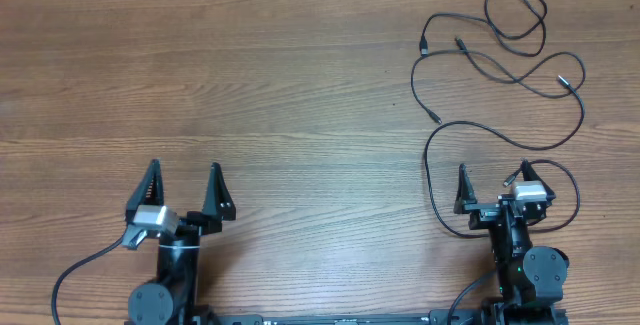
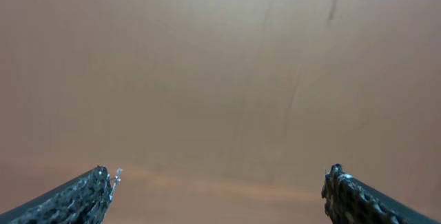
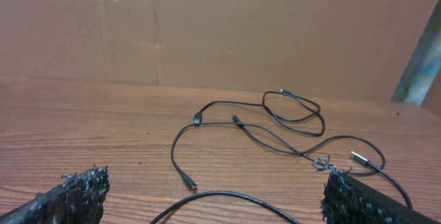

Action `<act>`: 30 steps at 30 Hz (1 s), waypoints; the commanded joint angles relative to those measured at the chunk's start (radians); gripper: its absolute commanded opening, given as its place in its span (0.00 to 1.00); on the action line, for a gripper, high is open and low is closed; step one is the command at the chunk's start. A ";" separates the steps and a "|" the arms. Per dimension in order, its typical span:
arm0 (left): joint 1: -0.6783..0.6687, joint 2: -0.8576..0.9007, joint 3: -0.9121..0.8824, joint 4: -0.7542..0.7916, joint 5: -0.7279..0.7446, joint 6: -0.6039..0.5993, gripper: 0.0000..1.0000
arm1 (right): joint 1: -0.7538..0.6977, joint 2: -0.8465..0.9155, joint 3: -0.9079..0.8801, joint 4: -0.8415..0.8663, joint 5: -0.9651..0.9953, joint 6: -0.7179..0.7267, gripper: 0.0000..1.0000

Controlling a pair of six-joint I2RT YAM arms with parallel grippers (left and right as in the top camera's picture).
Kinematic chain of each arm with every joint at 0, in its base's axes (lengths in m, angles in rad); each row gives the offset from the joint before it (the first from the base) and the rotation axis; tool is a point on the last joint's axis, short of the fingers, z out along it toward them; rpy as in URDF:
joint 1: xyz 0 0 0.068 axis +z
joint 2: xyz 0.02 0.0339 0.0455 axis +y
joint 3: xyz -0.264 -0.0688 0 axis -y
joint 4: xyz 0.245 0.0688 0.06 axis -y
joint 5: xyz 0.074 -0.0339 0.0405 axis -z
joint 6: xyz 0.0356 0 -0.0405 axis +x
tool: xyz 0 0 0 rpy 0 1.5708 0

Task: Untangle cables

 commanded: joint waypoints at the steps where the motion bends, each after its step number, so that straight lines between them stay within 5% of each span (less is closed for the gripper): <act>1: 0.017 -0.012 -0.006 -0.067 -0.029 0.047 1.00 | -0.002 -0.010 -0.008 0.005 0.010 0.003 1.00; 10: 0.026 -0.012 -0.005 -0.367 -0.023 0.139 1.00 | -0.002 -0.010 -0.008 0.005 0.010 0.003 1.00; 30: 0.033 -0.012 -0.006 -0.366 -0.112 0.205 1.00 | -0.002 -0.010 -0.008 0.005 0.010 0.003 1.00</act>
